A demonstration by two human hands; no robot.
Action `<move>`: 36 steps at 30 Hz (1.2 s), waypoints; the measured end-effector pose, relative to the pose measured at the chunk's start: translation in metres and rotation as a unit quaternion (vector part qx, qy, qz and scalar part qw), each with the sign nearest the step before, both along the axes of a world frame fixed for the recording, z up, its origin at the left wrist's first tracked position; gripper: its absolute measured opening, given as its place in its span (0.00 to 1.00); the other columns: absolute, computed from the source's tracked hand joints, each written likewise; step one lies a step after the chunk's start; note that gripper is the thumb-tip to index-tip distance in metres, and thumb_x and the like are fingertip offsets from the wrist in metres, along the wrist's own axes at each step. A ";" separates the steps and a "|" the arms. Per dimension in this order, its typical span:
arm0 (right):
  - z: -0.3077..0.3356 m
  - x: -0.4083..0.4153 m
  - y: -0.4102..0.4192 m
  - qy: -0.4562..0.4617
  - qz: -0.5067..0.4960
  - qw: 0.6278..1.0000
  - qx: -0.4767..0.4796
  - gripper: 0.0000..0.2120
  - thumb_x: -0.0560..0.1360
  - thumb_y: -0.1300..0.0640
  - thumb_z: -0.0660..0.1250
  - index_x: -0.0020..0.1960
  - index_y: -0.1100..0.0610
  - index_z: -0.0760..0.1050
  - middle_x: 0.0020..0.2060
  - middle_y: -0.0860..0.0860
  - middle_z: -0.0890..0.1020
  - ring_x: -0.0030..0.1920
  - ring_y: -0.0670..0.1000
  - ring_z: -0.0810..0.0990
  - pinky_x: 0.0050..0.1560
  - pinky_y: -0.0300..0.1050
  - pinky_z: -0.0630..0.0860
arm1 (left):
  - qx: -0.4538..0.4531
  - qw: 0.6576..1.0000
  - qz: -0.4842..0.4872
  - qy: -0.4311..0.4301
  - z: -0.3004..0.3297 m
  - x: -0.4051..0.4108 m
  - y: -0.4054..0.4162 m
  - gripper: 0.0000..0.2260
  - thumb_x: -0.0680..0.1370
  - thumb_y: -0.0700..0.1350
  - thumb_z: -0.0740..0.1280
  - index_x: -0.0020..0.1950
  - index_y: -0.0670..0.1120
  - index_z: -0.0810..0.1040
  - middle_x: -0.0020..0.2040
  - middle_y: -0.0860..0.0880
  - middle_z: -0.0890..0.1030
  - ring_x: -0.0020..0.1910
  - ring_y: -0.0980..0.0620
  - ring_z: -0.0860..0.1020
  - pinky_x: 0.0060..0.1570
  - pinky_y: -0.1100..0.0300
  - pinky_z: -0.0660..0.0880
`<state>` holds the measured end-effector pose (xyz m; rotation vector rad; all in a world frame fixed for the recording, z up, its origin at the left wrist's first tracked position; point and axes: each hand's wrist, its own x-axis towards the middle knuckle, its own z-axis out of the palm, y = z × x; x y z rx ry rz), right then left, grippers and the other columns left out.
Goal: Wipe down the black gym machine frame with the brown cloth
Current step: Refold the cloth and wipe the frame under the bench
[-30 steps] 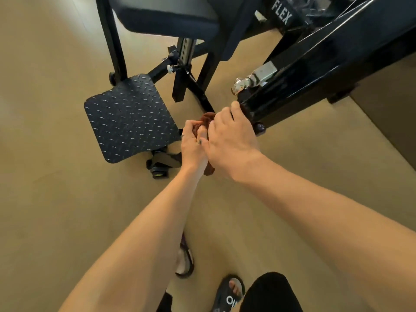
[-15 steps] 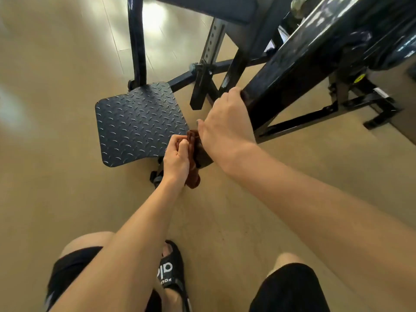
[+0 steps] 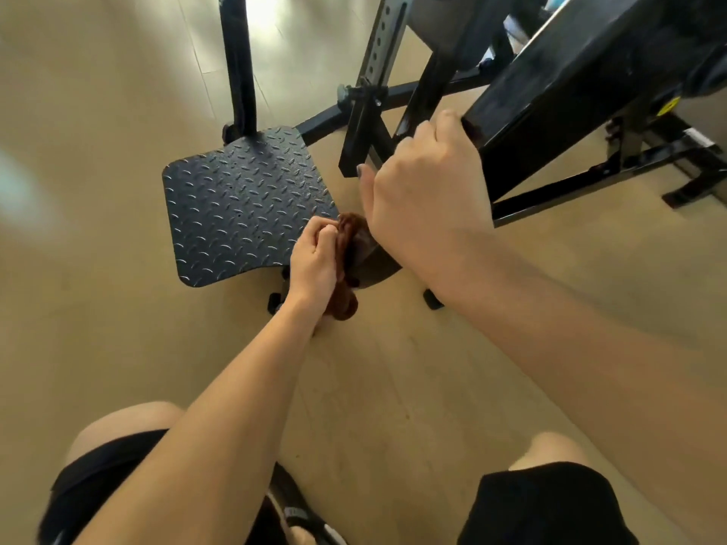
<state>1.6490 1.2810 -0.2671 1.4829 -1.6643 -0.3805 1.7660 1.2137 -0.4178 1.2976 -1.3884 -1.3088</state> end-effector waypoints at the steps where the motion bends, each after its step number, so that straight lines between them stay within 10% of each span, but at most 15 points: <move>1: -0.001 -0.002 -0.001 0.004 0.011 1.000 -0.022 0.22 0.77 0.37 0.68 0.35 0.54 0.81 0.29 0.53 0.81 0.35 0.52 0.81 0.54 0.48 0.77 | 0.029 0.999 0.007 -0.022 -0.015 0.007 -0.009 0.10 0.81 0.50 0.59 0.43 0.54 0.76 0.40 0.50 0.78 0.41 0.50 0.77 0.43 0.53 0.77; 8: -0.001 0.000 -0.002 0.008 -0.010 1.000 0.010 0.25 0.82 0.42 0.61 0.37 0.58 0.81 0.30 0.54 0.80 0.36 0.54 0.81 0.58 0.50 0.74 | 0.118 0.989 0.031 -0.082 -0.053 0.018 -0.041 0.10 0.83 0.47 0.57 0.45 0.50 0.75 0.44 0.48 0.78 0.47 0.47 0.76 0.43 0.55 0.73; 12: 0.000 0.009 -0.004 0.005 -0.027 0.999 0.037 0.35 0.80 0.41 0.65 0.34 0.70 0.58 0.26 0.57 0.75 0.35 0.58 0.79 0.55 0.53 0.74 | 0.037 0.996 -0.019 -0.075 -0.047 0.017 -0.034 0.11 0.80 0.52 0.57 0.45 0.52 0.76 0.49 0.46 0.79 0.50 0.46 0.77 0.52 0.48 0.75; 16: -0.035 0.047 -0.023 -0.075 -0.002 0.956 0.284 0.14 0.87 0.50 0.56 0.54 0.54 0.78 0.30 0.59 0.67 0.33 0.59 0.72 0.45 0.50 0.73 | -0.018 0.998 -0.057 -0.037 -0.062 0.025 -0.032 0.10 0.80 0.53 0.57 0.45 0.55 0.76 0.48 0.47 0.79 0.49 0.47 0.77 0.48 0.49 0.73; 20: -0.043 0.054 -0.033 -0.178 -0.029 0.956 0.232 0.13 0.76 0.49 0.75 0.40 0.59 0.82 0.23 0.58 0.53 0.23 0.60 0.73 0.31 0.48 0.70 | 0.050 0.991 -0.058 -0.107 -0.112 0.050 -0.069 0.11 0.79 0.59 0.54 0.45 0.60 0.74 0.53 0.47 0.77 0.54 0.45 0.77 0.57 0.45 0.76; 24: -0.052 0.048 -0.032 -0.130 -0.015 0.968 0.212 0.33 0.86 0.50 0.40 0.38 0.63 0.75 0.28 0.59 0.67 0.30 0.58 0.71 0.38 0.50 0.66 | 0.110 0.980 -0.082 -0.142 -0.151 0.066 -0.100 0.12 0.80 0.60 0.53 0.47 0.59 0.73 0.56 0.46 0.76 0.54 0.45 0.77 0.61 0.39 0.76; 36: -0.056 0.052 -0.033 -0.097 -0.059 0.973 0.202 0.33 0.87 0.49 0.42 0.34 0.59 0.75 0.28 0.55 0.76 0.30 0.54 0.74 0.38 0.48 0.68 | 0.037 0.998 -0.025 -0.051 -0.094 0.035 -0.049 0.08 0.79 0.59 0.55 0.46 0.62 0.73 0.52 0.51 0.76 0.54 0.45 0.77 0.56 0.39 0.76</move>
